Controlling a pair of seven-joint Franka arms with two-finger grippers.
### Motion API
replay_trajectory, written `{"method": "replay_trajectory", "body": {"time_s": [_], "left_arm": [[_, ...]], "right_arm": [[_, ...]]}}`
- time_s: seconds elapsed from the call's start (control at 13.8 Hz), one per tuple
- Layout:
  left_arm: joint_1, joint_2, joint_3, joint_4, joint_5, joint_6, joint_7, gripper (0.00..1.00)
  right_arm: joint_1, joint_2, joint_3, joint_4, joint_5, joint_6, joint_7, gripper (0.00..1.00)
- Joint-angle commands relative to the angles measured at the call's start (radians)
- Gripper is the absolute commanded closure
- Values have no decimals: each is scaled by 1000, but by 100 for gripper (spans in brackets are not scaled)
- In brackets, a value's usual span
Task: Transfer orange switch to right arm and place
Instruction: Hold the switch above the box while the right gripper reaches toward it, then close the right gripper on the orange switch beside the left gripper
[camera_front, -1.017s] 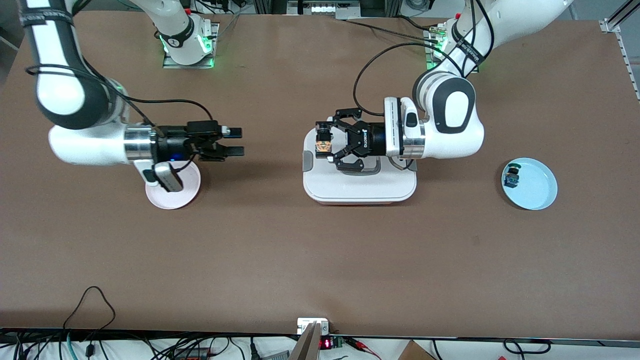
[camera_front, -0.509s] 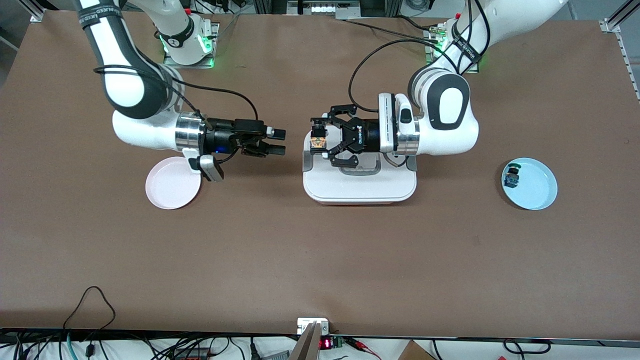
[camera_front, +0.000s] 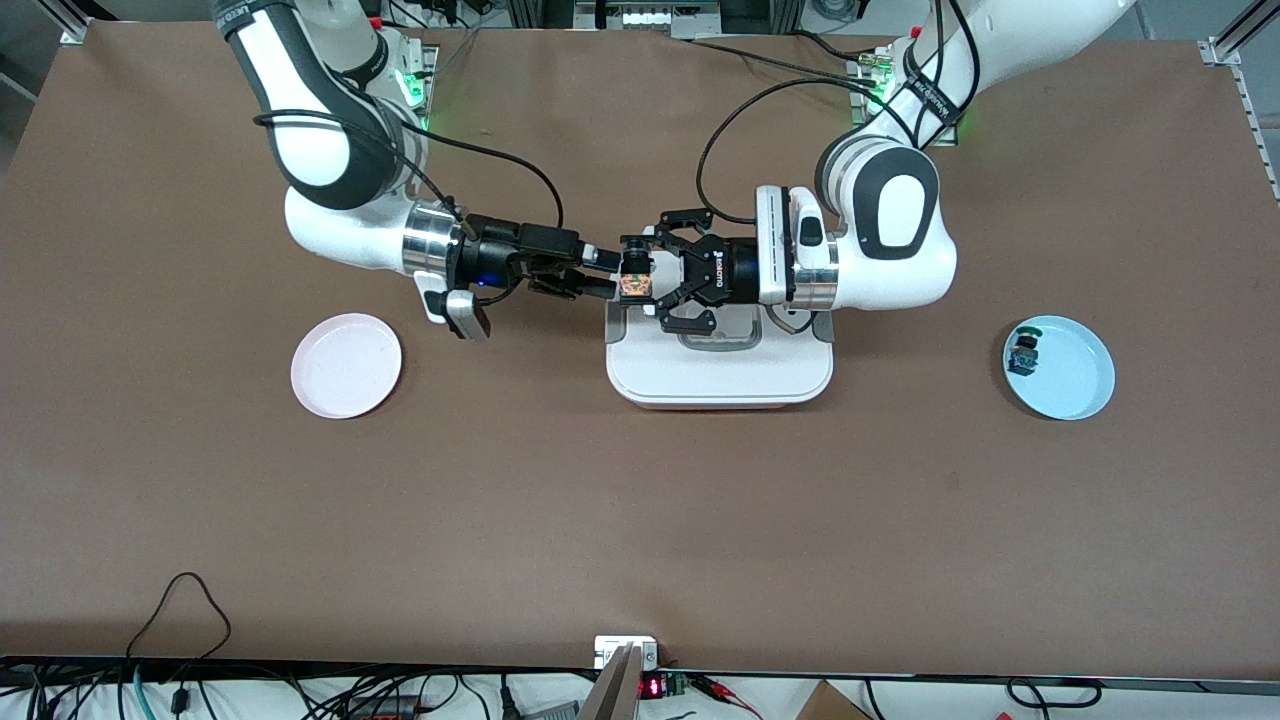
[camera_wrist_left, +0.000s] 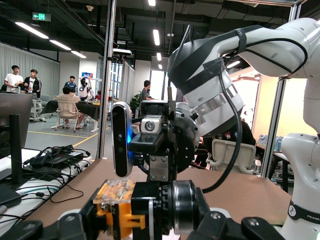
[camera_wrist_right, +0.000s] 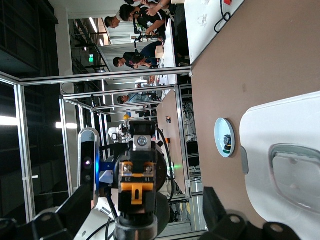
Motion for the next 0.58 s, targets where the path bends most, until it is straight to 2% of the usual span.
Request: {"method": "replay_trajectory", "body": {"time_s": [0.0, 0.51], "left_arm": [[0, -20, -4, -7, -44, 12, 33, 100], [0, -20, -4, -8, -42, 12, 33, 100]], "right_arm": [[27, -27, -8, -21, 46, 34, 1, 4], [31, -27, -7, -18, 48, 48, 19, 32]]}}
